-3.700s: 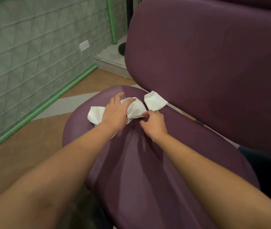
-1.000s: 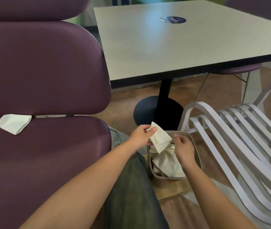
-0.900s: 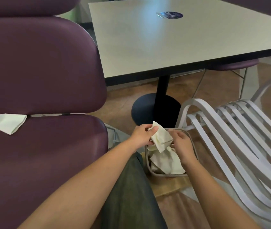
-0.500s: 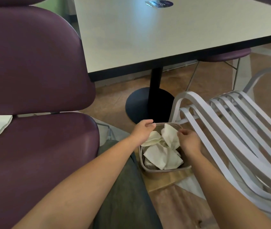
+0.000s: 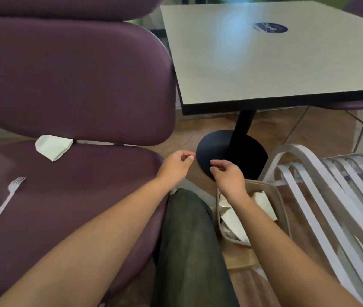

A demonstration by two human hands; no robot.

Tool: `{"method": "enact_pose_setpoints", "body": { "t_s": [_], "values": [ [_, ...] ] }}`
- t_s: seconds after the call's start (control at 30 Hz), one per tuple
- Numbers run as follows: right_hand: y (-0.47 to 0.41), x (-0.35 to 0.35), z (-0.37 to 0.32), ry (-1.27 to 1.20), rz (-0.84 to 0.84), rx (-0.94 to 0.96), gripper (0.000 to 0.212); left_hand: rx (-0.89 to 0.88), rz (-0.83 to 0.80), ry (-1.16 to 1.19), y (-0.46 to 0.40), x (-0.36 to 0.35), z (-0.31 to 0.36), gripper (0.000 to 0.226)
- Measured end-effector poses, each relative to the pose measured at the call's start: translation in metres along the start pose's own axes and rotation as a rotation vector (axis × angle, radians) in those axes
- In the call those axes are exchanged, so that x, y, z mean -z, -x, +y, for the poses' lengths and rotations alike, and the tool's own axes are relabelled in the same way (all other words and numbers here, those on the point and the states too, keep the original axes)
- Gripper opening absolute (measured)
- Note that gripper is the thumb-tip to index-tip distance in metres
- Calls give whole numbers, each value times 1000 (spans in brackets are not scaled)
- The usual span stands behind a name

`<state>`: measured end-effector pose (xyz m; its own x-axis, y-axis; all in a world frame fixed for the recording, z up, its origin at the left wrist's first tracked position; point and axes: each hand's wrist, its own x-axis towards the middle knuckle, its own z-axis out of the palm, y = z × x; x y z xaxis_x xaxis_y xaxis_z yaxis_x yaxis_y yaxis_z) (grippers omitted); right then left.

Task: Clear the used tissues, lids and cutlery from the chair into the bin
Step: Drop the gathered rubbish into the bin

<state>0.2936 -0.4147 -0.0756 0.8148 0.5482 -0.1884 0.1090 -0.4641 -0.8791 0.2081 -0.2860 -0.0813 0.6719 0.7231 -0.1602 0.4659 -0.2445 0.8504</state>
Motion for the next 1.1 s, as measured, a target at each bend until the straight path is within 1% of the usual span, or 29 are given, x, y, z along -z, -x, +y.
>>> {"method": "enact_pose_setpoints", "body": {
  "t_s": [0.27, 0.53, 0.67, 0.77, 0.87, 1.03, 1.1],
  "values": [
    [9, -110, -74, 107, -268, 111, 30, 80, 266, -117, 24, 117, -45, 20],
    [44, -216, -118, 240, -449, 211, 27, 246, 434, -245, 68, 222, -110, 22],
    [66, -261, -130, 308, -519, 268, 28, 272, 481, -282, 89, 261, -147, 17],
    [86, -303, -136, 354, -597, 315, 29, 307, 531, -349, 106, 296, -176, 22],
    [99, -332, -135, 379, -646, 351, 31, 336, 548, -428, 119, 321, -193, 28],
    [118, -381, -133, 421, -712, 370, 31, 437, 524, -676, 135, 361, -228, 32],
    [123, -402, -133, 431, -730, 377, 30, 461, 539, -708, 136, 375, -241, 33]
  ]
}}
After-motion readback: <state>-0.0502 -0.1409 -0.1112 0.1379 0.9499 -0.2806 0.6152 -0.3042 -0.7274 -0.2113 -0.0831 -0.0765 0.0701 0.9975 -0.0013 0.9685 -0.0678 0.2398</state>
